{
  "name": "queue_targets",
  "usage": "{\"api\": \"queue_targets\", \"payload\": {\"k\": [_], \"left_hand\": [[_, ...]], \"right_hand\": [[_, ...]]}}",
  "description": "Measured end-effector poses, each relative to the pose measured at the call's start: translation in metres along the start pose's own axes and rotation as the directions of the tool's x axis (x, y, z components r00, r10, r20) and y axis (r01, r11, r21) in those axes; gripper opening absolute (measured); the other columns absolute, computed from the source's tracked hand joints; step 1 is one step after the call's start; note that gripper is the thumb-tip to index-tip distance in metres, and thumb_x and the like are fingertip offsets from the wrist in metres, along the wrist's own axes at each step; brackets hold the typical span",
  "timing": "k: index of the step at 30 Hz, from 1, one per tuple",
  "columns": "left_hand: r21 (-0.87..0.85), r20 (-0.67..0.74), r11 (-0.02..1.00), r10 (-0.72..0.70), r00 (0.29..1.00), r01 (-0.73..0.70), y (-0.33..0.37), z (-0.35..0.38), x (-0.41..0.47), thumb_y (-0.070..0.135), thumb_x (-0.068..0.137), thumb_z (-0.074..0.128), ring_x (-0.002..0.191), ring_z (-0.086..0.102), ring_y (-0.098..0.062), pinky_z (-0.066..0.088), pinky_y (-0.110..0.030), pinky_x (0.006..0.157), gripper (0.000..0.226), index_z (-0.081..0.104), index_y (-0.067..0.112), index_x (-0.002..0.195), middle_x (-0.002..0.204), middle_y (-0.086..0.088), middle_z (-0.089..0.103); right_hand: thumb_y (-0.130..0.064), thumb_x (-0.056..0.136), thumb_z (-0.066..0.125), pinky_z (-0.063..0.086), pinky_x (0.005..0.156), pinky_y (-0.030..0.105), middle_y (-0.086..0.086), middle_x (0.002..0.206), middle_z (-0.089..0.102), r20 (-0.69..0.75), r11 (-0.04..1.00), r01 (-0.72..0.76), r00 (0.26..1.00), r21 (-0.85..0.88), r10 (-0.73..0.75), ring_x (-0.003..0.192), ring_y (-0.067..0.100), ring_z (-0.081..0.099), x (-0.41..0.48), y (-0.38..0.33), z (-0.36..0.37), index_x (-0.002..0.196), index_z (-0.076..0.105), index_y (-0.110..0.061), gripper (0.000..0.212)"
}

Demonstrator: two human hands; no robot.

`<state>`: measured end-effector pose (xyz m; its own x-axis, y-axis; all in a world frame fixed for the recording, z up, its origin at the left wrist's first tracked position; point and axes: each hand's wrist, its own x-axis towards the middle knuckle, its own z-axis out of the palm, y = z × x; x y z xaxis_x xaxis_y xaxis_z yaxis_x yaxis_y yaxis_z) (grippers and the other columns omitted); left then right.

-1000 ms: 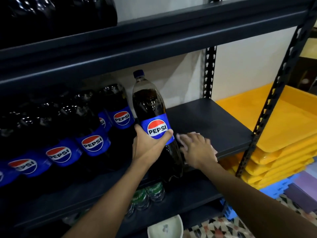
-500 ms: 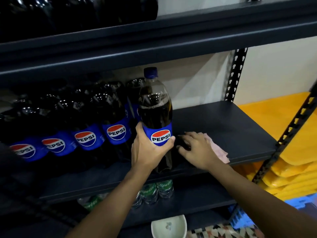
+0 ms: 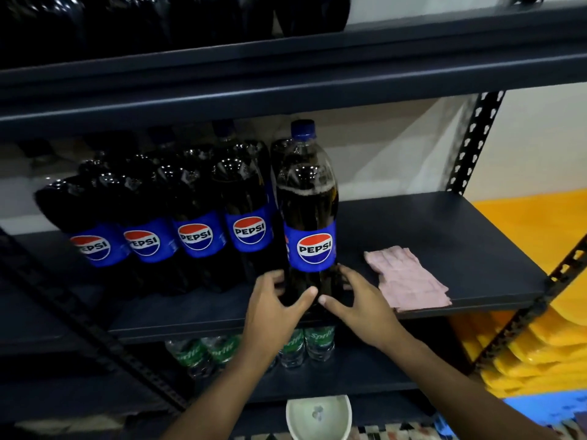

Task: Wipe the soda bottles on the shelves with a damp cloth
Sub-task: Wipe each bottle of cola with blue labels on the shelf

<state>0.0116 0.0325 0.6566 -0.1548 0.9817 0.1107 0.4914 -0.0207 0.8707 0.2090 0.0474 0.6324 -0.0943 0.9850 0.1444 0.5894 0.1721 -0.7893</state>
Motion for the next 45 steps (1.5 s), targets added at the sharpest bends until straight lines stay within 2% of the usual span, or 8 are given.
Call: {"api": "queue_targets", "payload": {"k": [3, 8, 17, 23, 28, 32, 43, 45], "left_hand": [[0.030, 0.000, 0.999, -0.035, 0.999, 0.035, -0.011, 0.004, -0.002, 0.051, 0.085, 0.083, 0.103, 0.066, -0.001, 0.058, -0.026, 0.086, 0.043, 0.064, 0.028, 0.115, 0.119, 0.007, 0.070], [0.033, -0.039, 0.996, -0.076, 0.996, 0.077, -0.007, 0.009, 0.008, 0.047, 0.093, 0.077, 0.102, 0.069, -0.007, 0.058, -0.026, 0.085, 0.049, 0.067, 0.014, 0.127, 0.118, 0.005, 0.073], [0.146, -0.093, 0.981, -0.113, 0.989, 0.126, 0.002, 0.017, 0.019, 0.049, 0.102, 0.063, 0.119, 0.069, -0.022, 0.055, -0.035, 0.096, 0.058, 0.061, 0.011, 0.145, 0.130, -0.004, 0.074], [0.177, -0.095, 0.973, -0.130, 0.987, 0.145, 0.005, 0.020, 0.024, 0.049, 0.104, 0.060, 0.122, 0.068, -0.024, 0.053, -0.035, 0.097, 0.058, 0.058, 0.011, 0.148, 0.133, -0.006, 0.073], [0.175, -0.094, 0.972, -0.143, 0.985, 0.157, 0.003, 0.023, 0.028, 0.050, 0.104, 0.060, 0.121, 0.069, -0.025, 0.056, -0.037, 0.097, 0.058, 0.059, 0.011, 0.148, 0.132, -0.007, 0.073], [0.179, -0.087, 0.972, -0.140, 0.986, 0.154, 0.003, 0.023, 0.030, 0.049, 0.105, 0.059, 0.122, 0.068, -0.027, 0.055, -0.038, 0.098, 0.058, 0.058, 0.010, 0.148, 0.133, -0.010, 0.072], [0.183, -0.061, 0.970, -0.155, 0.986, 0.163, 0.002, 0.022, 0.032, 0.050, 0.105, 0.058, 0.126, 0.066, -0.027, 0.053, -0.036, 0.098, 0.059, 0.057, 0.011, 0.149, 0.137, -0.010, 0.070], [0.189, -0.060, 0.968, -0.155, 0.986, 0.164, 0.001, 0.022, 0.033, 0.050, 0.105, 0.058, 0.124, 0.067, -0.027, 0.053, -0.037, 0.097, 0.057, 0.061, 0.011, 0.146, 0.134, -0.009, 0.071]], "right_hand": [[-0.055, 0.087, 0.075, 0.046, 0.106, 0.031, -0.012, 0.146, 0.054, -0.031, 1.000, -0.014, 0.999, -0.005, 0.014, 0.131, 0.009, 0.053, 0.004, -0.003, 0.004, 0.152, 0.042, -0.030, 0.077], [-0.058, 0.086, 0.072, 0.050, 0.104, 0.045, -0.009, 0.142, 0.058, -0.041, 0.999, -0.047, 0.998, 0.009, 0.048, 0.127, 0.015, 0.056, 0.019, -0.010, 0.012, 0.149, 0.046, -0.031, 0.073], [-0.080, 0.077, 0.053, 0.049, 0.103, 0.051, -0.008, 0.144, 0.057, -0.063, 0.996, -0.088, 0.994, -0.008, 0.087, 0.128, 0.019, 0.055, 0.038, -0.014, 0.028, 0.151, 0.042, -0.033, 0.088], [-0.061, 0.089, 0.066, 0.050, 0.102, 0.049, -0.003, 0.148, 0.055, -0.057, 0.994, -0.098, 0.994, -0.044, 0.096, 0.129, 0.023, 0.054, 0.045, -0.018, 0.026, 0.154, 0.039, -0.028, 0.078], [-0.070, 0.084, 0.058, 0.051, 0.101, 0.048, -0.004, 0.147, 0.056, -0.054, 0.994, -0.096, 0.994, -0.053, 0.093, 0.129, 0.023, 0.053, 0.048, -0.020, 0.026, 0.154, 0.040, -0.029, 0.083], [-0.059, 0.091, 0.066, 0.051, 0.100, 0.048, -0.002, 0.146, 0.056, -0.065, 0.993, -0.093, 0.994, -0.072, 0.088, 0.128, 0.025, 0.054, 0.051, -0.017, 0.026, 0.154, 0.040, -0.028, 0.075], [-0.061, 0.091, 0.064, 0.052, 0.100, 0.048, -0.001, 0.146, 0.056, -0.039, 0.993, -0.091, 0.995, -0.078, 0.088, 0.129, 0.025, 0.054, 0.055, -0.014, 0.027, 0.155, 0.038, -0.027, 0.077], [-0.060, 0.091, 0.064, 0.047, 0.105, 0.047, 0.001, 0.147, 0.054, -0.019, 0.982, -0.080, 0.997, -0.170, 0.078, 0.133, 0.027, 0.050, 0.055, -0.012, 0.022, 0.155, 0.040, -0.025, 0.077]]}}
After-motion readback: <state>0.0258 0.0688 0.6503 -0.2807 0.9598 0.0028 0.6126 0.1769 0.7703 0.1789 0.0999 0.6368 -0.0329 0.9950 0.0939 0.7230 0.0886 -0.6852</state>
